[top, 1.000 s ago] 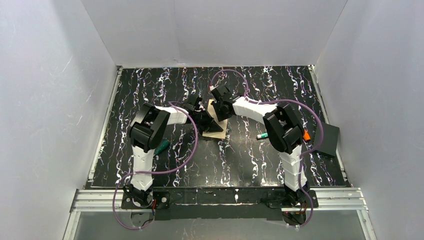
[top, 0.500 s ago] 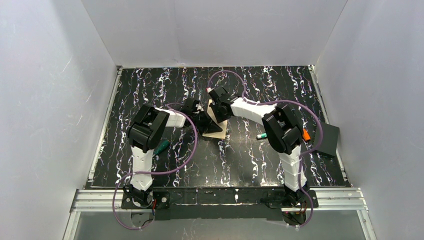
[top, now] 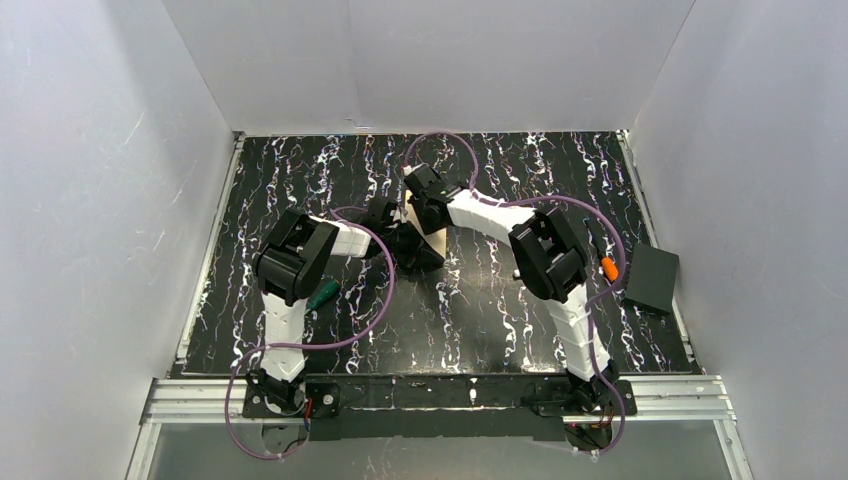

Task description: Place the letter into the envelope and seal it

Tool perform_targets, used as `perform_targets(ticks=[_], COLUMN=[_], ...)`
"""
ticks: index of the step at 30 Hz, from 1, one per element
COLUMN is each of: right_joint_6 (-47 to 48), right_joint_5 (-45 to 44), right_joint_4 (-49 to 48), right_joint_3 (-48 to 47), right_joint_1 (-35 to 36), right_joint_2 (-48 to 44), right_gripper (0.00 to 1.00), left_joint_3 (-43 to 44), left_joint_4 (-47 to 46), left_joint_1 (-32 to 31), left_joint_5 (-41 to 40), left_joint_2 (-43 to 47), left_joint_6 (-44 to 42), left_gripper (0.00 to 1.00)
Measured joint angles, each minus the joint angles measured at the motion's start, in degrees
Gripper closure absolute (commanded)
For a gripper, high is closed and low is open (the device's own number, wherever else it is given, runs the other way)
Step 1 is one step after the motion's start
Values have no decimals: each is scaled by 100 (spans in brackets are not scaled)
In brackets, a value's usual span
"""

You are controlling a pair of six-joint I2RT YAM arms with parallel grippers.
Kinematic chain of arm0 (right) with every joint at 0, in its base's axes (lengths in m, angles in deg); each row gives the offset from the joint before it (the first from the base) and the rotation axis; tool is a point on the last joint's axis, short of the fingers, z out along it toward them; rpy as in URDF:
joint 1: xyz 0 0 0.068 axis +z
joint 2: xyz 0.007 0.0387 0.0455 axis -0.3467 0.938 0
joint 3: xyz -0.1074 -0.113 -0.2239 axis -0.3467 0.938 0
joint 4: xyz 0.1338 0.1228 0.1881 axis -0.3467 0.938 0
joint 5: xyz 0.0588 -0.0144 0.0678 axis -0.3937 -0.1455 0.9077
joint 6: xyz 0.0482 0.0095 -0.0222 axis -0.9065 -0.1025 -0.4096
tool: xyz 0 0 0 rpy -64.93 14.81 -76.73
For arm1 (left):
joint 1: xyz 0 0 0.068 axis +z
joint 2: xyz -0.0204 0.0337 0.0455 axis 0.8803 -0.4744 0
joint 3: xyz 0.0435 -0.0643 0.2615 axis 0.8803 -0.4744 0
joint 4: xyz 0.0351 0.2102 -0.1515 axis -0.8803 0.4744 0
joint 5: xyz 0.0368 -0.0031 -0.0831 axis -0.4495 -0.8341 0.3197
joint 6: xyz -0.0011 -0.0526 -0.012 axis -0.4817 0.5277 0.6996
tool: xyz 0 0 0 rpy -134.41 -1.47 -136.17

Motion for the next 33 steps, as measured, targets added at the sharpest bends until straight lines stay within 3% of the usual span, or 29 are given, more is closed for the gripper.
perform_targets(ticks=[12,16,21,27,30,33], right_joint_6=[-57,-175,-498,-1084,-1360,-1499], right_joint_5=[-66,-79,-131,-120,-48,37], right_joint_4=[0,35,186,612,750,813], right_joint_3=[-415,-415,-422,-439,-240,-105], right_joint_1=[-4,-7,-7,-7,-13,-37], right_joint_2=[269,267,254,199,42,-57], right_gripper=[72,72,76,77,76,76], left_joint_3=[-9,9,11,-118,-236,-348], left_joint_4=[-24,944,2210,2186,2127,2020], left_joint_1=[35,149,275,114,-203,-494], left_joint_5=[76,-153,-817,-1600,-2216,-2809], left_joint_2=[33,352,1005,1777,2035,2144], left_joint_6=[33,-111,-551,-1189,-1757,-2155], left_gripper=[100,100,84,63,61,67])
